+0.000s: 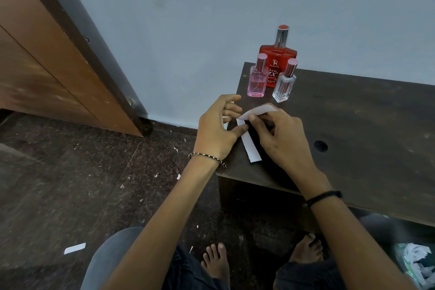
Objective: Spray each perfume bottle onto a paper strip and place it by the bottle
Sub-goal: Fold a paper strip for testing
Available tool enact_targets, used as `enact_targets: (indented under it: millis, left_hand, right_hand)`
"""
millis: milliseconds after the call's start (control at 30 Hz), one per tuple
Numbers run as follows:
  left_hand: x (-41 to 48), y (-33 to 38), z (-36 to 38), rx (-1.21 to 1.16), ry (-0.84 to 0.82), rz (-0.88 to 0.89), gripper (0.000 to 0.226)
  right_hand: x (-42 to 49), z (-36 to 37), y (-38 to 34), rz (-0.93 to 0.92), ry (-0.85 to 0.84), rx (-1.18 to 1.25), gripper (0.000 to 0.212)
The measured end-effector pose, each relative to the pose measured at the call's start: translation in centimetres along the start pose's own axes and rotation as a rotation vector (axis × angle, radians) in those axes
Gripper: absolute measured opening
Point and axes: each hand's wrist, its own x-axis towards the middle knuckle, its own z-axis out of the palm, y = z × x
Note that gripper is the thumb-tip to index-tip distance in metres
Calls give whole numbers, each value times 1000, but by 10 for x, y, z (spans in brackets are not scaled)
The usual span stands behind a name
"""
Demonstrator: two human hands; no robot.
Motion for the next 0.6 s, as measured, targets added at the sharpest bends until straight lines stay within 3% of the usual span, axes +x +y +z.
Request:
enact_targets:
  millis: [100,367,600]
  left_hand:
    - [-2,4,2,41,62,1,54]
    - [-7,3,0,213,35,10,18]
    - [-4,2,1,222,16,-29,18]
  right_hand:
    - [0,0,-2,28,38,64,26]
    - [-1,3,-4,42,35,-11,26]
    - [-1,-6,-13,118,36,75,12]
